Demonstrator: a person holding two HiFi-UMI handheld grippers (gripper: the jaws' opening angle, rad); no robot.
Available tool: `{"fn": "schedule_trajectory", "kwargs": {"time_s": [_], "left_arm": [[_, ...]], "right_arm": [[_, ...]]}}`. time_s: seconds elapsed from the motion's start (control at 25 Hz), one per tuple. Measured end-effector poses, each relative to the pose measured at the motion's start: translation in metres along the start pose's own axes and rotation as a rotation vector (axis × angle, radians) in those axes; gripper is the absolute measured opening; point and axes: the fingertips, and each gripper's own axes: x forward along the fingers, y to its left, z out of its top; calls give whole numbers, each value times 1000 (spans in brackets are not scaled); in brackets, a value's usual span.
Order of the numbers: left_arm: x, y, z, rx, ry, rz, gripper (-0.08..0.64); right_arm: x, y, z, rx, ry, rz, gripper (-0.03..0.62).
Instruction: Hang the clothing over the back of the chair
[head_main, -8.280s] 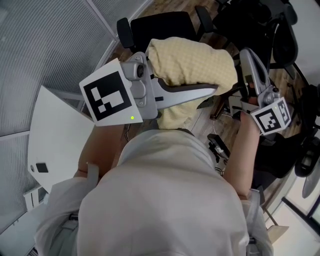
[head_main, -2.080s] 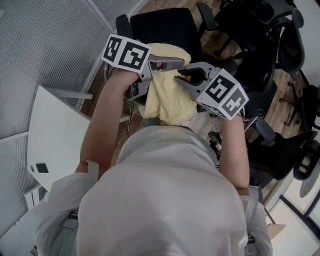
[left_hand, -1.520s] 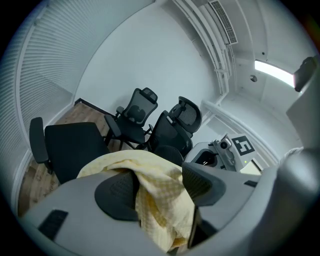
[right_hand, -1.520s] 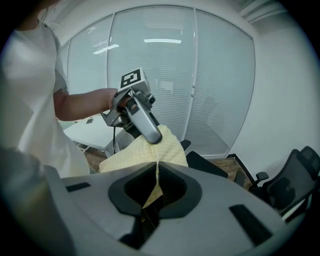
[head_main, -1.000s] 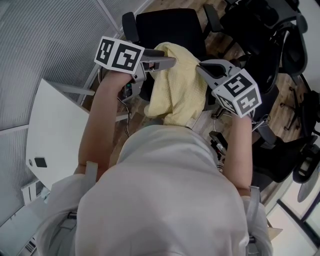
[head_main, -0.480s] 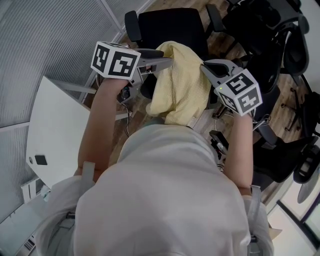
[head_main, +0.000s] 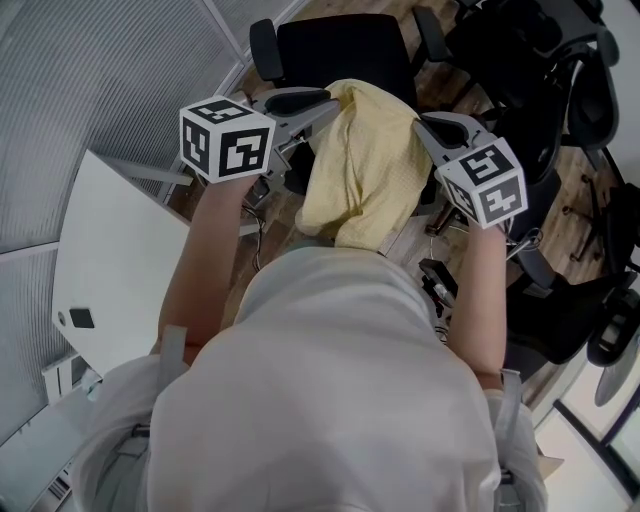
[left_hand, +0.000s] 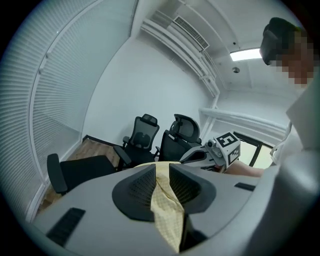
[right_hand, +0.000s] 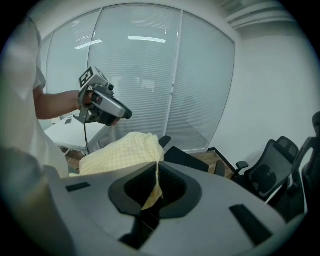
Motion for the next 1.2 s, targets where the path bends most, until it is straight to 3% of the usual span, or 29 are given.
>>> {"fn": "schedule_trajectory", "kwargs": {"time_s": [0.12, 0.36, 0.68, 0.88, 1.04, 1.2], "left_arm": [[-2, -5, 8, 36, -63, 7, 70], [-11, -8, 24, 117, -209, 87, 46], [-12, -4, 11, 107, -215, 128, 41], [-15, 2, 9, 108, -237, 163, 40], [-15, 2, 7, 107, -238, 169, 40], [-17, 2, 8, 125, -245, 187, 40]], "right_arm": [[-5, -7, 5, 4, -30, -43, 29], [5, -4, -10, 20, 34, -18, 31], [11, 3, -15, -41, 87, 0, 31], [8, 3, -12, 17, 48, 35, 32], [3, -5, -12, 43, 19, 12, 118], [-7, -15, -5, 71, -36, -31, 132]]}}
